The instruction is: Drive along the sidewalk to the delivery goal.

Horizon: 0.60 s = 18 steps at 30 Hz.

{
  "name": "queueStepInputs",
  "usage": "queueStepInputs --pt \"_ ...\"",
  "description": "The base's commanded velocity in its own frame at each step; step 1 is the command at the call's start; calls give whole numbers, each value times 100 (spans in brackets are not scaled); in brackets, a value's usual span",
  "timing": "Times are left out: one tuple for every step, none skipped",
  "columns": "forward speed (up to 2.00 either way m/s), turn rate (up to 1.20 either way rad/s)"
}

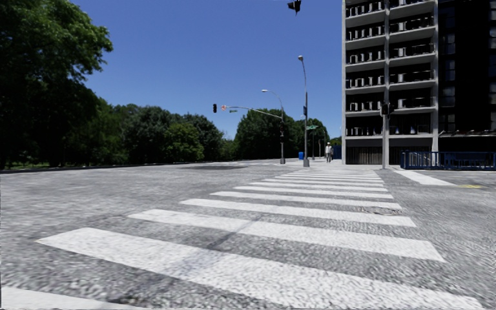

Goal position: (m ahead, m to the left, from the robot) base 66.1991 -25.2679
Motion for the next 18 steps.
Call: queueStepInputs --pt "150 -66" --pt "150 -66" --pt "150 -66" --pt "150 -66" --pt "150 -66" --pt "150 -66" --pt "150 -66" --pt "150 -66" --pt "150 -66" --pt "150 -66" --pt "148 -66" --pt "148 -66" --pt "144 -66" --pt "140 -66" --pt "138 -66" --pt "138 -66" --pt "137 -66" --pt "136 -66"
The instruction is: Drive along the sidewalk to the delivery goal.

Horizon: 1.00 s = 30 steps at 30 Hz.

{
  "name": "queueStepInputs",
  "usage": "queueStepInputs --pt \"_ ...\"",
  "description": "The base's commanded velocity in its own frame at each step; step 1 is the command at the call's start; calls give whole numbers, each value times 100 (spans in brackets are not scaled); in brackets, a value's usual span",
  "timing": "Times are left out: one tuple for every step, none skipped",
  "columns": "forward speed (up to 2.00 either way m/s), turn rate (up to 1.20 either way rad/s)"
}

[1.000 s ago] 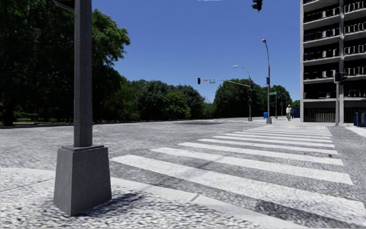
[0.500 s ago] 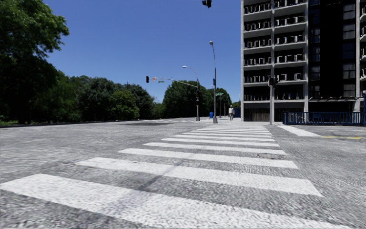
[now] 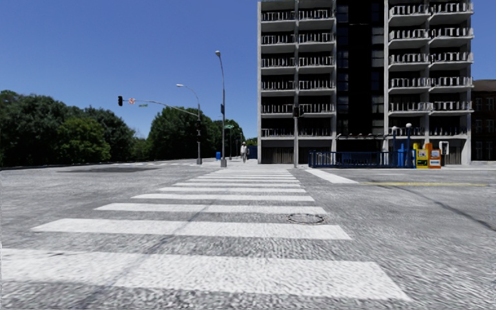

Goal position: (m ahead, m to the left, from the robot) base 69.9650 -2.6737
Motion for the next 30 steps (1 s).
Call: queueStepInputs --pt "136 -62" --pt "136 -55" --pt "136 -55" --pt "136 -43" --pt "136 0" --pt "136 0" --pt "136 0" --pt "136 0" --pt "136 0" --pt "136 0" --pt "136 0" --pt "136 0" --pt "136 0" --pt "136 0" --pt "136 0" --pt "135 0" --pt "134 0" --pt "134 0" --pt "134 0" --pt "133 0" --pt "133 0" --pt "133 0" --pt "133 0" --pt "133 0" --pt "133 0" --pt "200 0" --pt "200 0" --pt "200 0" --pt "200 0" --pt "200 0"
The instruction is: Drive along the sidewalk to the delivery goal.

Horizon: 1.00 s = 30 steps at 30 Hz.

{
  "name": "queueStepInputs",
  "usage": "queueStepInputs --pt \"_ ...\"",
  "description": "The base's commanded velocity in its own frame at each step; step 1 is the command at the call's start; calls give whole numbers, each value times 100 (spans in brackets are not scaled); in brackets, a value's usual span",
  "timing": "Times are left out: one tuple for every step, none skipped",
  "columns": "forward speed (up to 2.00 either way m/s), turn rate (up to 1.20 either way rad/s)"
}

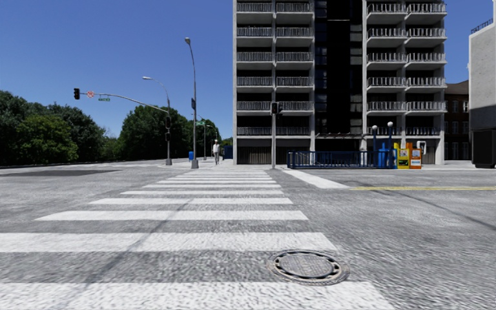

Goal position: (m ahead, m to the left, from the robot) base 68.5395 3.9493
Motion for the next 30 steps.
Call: queueStepInputs --pt "200 0" --pt "200 0" --pt "200 0" --pt "200 0" --pt "200 12" --pt "200 22" --pt "200 22" --pt "200 25" --pt "200 26" --pt "200 26" --pt "200 26" --pt "200 26" --pt "200 26" --pt "200 20" --pt "200 0" --pt "200 0" --pt "200 0" --pt "200 0" --pt "200 0" --pt "200 0" --pt "200 0" --pt "200 0" --pt "200 0" --pt "200 0" --pt "200 0" --pt "200 0" --pt "200 0" --pt "200 0" --pt "200 0" --pt "200 0"
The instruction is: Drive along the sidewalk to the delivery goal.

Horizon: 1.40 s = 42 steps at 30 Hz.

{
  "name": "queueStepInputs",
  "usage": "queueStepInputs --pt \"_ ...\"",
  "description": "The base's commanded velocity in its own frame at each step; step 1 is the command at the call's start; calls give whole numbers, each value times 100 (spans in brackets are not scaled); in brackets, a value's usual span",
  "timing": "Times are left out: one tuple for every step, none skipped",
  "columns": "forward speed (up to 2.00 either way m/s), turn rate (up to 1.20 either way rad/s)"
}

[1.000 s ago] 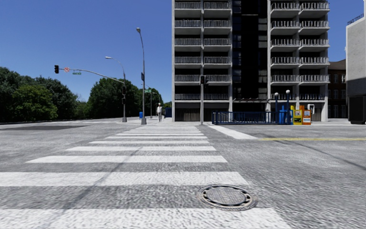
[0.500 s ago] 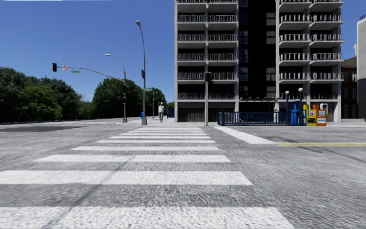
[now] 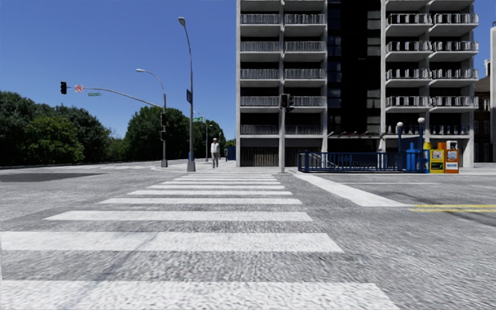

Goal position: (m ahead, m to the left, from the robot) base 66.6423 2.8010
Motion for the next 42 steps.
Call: queueStepInputs --pt "200 0" --pt "200 0" --pt "200 0" --pt "200 0" --pt "200 0" --pt "200 0" --pt "200 0" --pt "200 0" --pt "200 0" --pt "200 0" --pt "200 0" --pt "200 0" --pt "200 0" --pt "200 0" --pt "200 0" --pt "200 0" --pt "200 0" --pt "200 0" --pt "200 0" --pt "200 0" --pt "200 0" --pt "200 0" --pt "200 0" --pt "200 0" --pt "200 0" --pt "200 0" --pt "200 0" --pt "200 0" --pt "200 0" --pt "200 0" --pt "200 0" --pt "200 0" --pt "200 0" --pt "200 0" --pt "200 0" --pt "200 0" --pt "200 0" --pt "200 0" --pt "200 0" --pt "200 0" --pt "200 0" --pt "200 0"
